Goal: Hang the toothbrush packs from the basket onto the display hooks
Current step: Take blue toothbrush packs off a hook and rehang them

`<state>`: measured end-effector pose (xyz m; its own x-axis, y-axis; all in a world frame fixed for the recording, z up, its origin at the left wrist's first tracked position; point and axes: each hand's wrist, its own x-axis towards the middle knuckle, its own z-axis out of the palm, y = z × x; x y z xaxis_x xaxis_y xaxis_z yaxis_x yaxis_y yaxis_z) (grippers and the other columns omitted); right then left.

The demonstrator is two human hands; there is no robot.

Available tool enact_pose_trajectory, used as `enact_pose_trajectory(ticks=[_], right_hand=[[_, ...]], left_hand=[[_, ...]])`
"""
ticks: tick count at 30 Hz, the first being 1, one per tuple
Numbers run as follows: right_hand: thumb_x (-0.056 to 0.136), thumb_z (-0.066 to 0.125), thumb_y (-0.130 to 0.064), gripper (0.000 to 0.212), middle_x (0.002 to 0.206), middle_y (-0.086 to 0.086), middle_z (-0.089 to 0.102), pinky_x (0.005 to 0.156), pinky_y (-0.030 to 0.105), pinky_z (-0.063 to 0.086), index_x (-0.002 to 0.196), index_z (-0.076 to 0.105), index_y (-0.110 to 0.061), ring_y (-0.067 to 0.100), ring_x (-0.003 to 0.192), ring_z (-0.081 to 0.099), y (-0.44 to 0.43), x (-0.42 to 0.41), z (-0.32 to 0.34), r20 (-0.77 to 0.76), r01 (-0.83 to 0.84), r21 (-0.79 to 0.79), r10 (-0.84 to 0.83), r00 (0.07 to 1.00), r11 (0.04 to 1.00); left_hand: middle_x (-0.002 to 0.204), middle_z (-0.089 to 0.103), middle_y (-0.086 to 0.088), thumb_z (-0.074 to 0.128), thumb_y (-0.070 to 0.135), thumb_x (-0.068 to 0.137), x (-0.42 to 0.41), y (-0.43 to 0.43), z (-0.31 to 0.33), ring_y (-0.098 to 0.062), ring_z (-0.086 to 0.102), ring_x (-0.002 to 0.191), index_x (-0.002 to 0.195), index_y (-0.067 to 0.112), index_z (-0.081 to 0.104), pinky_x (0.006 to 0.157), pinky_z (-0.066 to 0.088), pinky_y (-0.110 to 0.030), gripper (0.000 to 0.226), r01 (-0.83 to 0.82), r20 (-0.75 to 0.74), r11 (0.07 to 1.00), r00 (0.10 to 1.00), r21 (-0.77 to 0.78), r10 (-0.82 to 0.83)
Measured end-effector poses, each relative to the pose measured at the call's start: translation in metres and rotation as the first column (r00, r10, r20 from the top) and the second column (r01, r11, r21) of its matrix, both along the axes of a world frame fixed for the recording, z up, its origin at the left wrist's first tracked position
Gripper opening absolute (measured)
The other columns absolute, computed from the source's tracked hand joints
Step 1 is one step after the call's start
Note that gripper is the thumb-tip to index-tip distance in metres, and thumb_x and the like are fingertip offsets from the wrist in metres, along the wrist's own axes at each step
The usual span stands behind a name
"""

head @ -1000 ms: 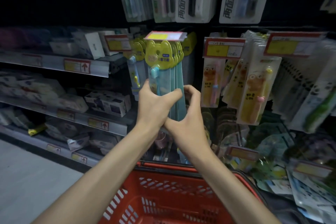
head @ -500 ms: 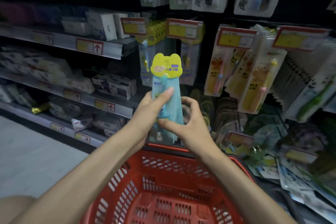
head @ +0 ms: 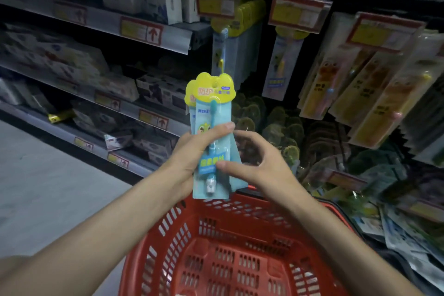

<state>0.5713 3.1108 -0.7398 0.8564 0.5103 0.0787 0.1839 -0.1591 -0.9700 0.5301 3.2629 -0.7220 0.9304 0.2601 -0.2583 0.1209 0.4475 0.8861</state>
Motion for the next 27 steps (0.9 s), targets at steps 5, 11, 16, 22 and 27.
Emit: enact_pose_trajectory(ticks=[5,11,16,22,27], right_hand=[[0.084,0.075,-0.002,0.043,0.11,0.012,0.067,0.078,0.018,0.054,0.124,0.062,-0.008,0.009,0.09,0.064,0.002,0.034,0.019,0.021,0.134,0.048,-0.136,0.991,0.99],[0.061,0.083,-0.065,0.11,0.146,0.005,0.055,0.114,0.039,0.045,0.15,0.045,-0.015,0.017,0.135,0.053,0.064,0.112,0.029,0.32,0.386,-0.085,-0.342,0.884,0.918],[0.062,0.09,-0.059,0.137,0.171,0.011,0.016,0.127,0.04,0.023,0.166,0.011,-0.015,0.025,0.158,0.017,0.104,0.149,0.047,0.286,0.379,-0.104,-0.337,0.897,0.92],[0.079,0.086,-0.044,0.12,0.17,0.013,0.018,0.126,0.041,0.022,0.165,0.009,-0.011,0.03,0.157,0.019,0.13,0.175,0.044,0.305,0.462,-0.098,-0.415,0.857,0.881],[0.073,0.091,-0.041,0.122,0.166,0.012,0.025,0.124,0.045,0.027,0.164,0.013,-0.018,0.029,0.154,0.024,0.141,0.173,0.037,0.296,0.499,-0.011,-0.474,0.829,0.867]], left_hand=[[0.095,0.075,-0.017,0.087,0.035,0.059,0.011,0.025,0.003,-0.032,0.073,0.078,0.104,0.014,0.076,0.074,0.064,-0.048,0.051,-0.013,-0.015,1.0,1.0,-0.004,0.013],[0.103,0.075,-0.018,0.088,0.035,0.061,0.015,0.032,0.012,-0.034,0.073,0.087,0.118,0.014,0.075,0.078,0.063,-0.056,0.062,-0.005,0.012,1.0,1.0,0.003,0.005],[0.098,0.073,-0.013,0.084,0.034,0.063,0.016,0.035,0.018,-0.03,0.073,0.081,0.116,0.014,0.075,0.077,0.065,-0.054,0.058,0.005,0.045,1.0,0.999,0.022,-0.006],[0.112,0.078,-0.012,0.084,0.04,0.081,0.023,0.058,0.002,-0.036,0.076,0.103,0.108,0.021,0.078,0.096,0.057,-0.063,0.035,-0.019,0.017,0.996,1.0,0.09,0.017],[0.12,0.076,-0.015,0.085,0.047,0.081,0.029,0.067,-0.012,-0.039,0.073,0.111,0.117,0.019,0.077,0.099,0.053,-0.066,0.047,-0.038,0.01,0.994,0.999,0.102,0.037]])
